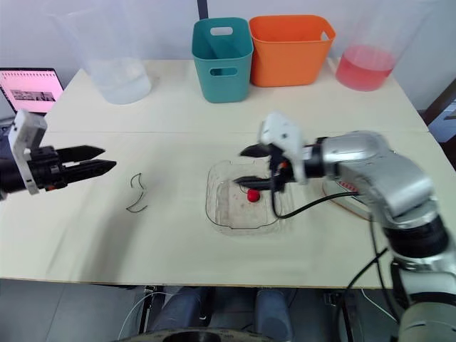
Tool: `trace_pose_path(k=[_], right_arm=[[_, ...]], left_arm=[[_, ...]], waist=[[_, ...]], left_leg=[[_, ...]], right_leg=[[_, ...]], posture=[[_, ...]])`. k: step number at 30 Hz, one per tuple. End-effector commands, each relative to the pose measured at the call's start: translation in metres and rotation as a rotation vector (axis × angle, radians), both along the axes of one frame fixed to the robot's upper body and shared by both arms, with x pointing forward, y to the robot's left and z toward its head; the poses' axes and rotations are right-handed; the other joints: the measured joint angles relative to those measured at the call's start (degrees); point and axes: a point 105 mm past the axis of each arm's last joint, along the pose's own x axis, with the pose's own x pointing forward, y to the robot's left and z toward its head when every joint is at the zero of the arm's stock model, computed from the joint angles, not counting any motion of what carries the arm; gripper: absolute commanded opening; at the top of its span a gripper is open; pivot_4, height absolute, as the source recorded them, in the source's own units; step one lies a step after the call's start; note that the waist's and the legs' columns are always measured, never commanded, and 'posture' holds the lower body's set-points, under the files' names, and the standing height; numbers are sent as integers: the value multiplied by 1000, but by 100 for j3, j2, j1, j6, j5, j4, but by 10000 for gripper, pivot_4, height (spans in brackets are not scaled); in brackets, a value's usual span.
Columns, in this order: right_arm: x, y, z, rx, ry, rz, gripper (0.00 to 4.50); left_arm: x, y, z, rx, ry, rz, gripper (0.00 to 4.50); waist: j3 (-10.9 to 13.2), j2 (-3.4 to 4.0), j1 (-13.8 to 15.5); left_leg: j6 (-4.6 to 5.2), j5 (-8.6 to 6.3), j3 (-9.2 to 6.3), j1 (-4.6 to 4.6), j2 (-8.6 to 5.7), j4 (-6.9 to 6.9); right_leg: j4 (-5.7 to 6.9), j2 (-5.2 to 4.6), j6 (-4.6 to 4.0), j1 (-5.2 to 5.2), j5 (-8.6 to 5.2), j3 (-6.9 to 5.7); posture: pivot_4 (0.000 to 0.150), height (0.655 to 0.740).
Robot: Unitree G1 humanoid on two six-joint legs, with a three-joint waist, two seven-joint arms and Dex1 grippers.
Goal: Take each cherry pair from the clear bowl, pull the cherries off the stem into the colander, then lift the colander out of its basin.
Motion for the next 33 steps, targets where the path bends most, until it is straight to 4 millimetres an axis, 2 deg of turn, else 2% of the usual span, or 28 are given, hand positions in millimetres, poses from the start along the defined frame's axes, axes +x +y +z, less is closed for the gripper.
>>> trace_pose_path(k=[1, 3, 5, 9, 15, 21, 25, 33], right_arm=[[-4, -25, 7, -64, -18, -69, 33762], [-9, -26, 5, -92, 20, -78, 33762], [-10, -18, 3, -96, 47, -64, 33762], [-8, 10, -5, -132, 55, -10, 33762], [5, 32, -24, -302, 36, 32, 33762], [14, 37, -57, -414, 143, 7, 33762], [24, 49, -63, -379, 179, -11, 33762], [28, 57, -78, -391, 215, -7, 33762]], left_arm=[[-15, -27, 1, 160, -36, -166, 32561], [-18, -38, 5, 146, -37, -227, 32561], [-16, -45, 6, 141, -37, -269, 32561], [-23, -57, -10, 198, 16, -378, 32561], [-36, -75, -21, 205, 41, -490, 32561], [-39, -81, -28, 193, 34, -499, 32561], [-43, -79, -37, 203, 49, -483, 32561], [-43, -79, -36, 199, 37, -455, 32561]], waist=[[1, 2, -16], [3, 10, -67], [5, 13, -87], [5, 19, -131], [8, 16, -130], [7, 15, -129], [7, 15, -168], [7, 15, -162]], left_leg=[[1, 0, 2, 0, 0, -2], [1, -1, 13, 1, 10, -5], [2, -1, 26, 7, 27, -6], [3, -1, 36, 10, 45, -8], [3, -2, 39, -2, 35, -13], [3, -2, 36, 1, 37, -11], [3, -2, 36, 1, 37, -13], [1, -1, 35, 0, 37, -13]], right_leg=[[0, 0, 0, -2, 0, 1], [1, 6, 0, -6, 0, 5], [8, 15, -2, -9, 1, 10], [9, 30, -8, -12, 4, 9], [0, 17, -7, -21, 4, 6], [3, 20, -7, -19, 5, 5], [7, 20, -8, -25, 5, 7], [11, 21, -8, -28, 5, 6]], posture=[[1500, 7400], [1500, 7400], [1500, 7400], [1500, 7400], [1500, 7400], [1500, 7400], [1500, 7400], [1500, 7400]])
